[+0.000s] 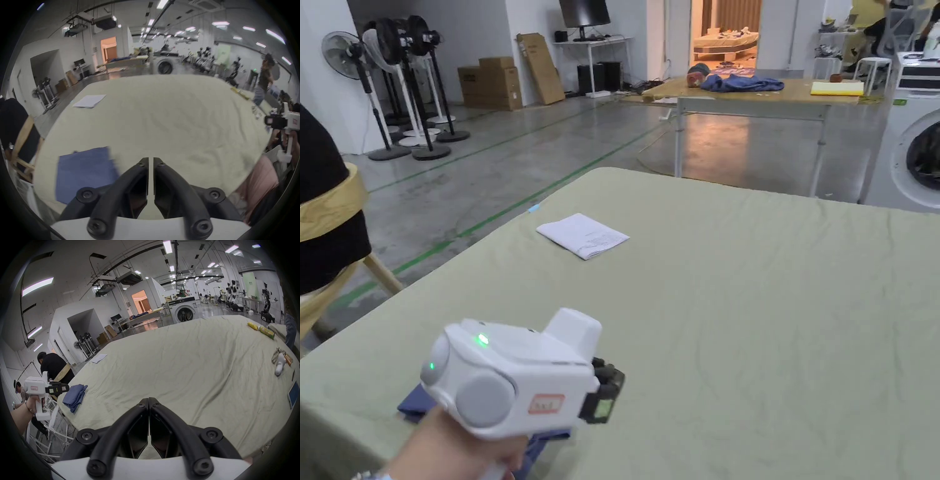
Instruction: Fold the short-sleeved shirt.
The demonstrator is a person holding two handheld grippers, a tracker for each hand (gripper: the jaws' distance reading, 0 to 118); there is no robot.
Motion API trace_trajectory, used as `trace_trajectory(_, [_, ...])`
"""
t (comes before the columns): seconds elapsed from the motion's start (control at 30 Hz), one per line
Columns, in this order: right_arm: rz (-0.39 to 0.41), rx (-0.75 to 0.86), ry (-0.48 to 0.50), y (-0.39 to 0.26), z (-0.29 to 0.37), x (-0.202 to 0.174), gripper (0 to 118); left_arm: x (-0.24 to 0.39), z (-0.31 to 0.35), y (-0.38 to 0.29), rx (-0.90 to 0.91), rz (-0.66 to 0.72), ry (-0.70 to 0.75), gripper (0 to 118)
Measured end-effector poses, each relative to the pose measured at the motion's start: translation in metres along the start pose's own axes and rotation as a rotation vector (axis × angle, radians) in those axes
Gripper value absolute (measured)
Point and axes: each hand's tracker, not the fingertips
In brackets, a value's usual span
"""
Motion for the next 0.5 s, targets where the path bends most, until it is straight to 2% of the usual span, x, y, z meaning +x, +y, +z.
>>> trace_trajectory(0.07, [-0.008,0.012,0.009,0.005,0.008,0.003,0,0.034,0.002,0.005,0.072,0.085,-0.094,0])
trace_trajectory(0.17, [-0.001,0.048,0.014,0.020,0.024,-0.006,0,0.069,0.012,0.019,0.235,0.147,-0.078,0])
trace_trajectory(0.2, [0.023,0.094,0.010,0.027,0.032,-0.008,0,0.084,0.021,0.023,0.353,0.154,-0.034,0])
trace_trajectory(0.27, [0.080,0.203,-0.013,0.036,0.047,-0.014,0,0.106,0.031,0.034,0.482,0.116,0.015,0])
trace_trajectory(0.37, [0.170,0.502,-0.084,0.031,0.068,-0.023,0,0.135,0.042,0.032,0.650,0.089,0.086,0])
trace_trajectory(0.4, [0.218,0.598,-0.105,0.026,0.070,-0.021,0,0.143,0.042,0.029,0.693,0.040,0.119,0])
trace_trajectory(0.5, [0.319,0.769,-0.244,0.002,0.065,-0.017,0,0.170,0.033,0.010,0.744,-0.148,0.378,0])
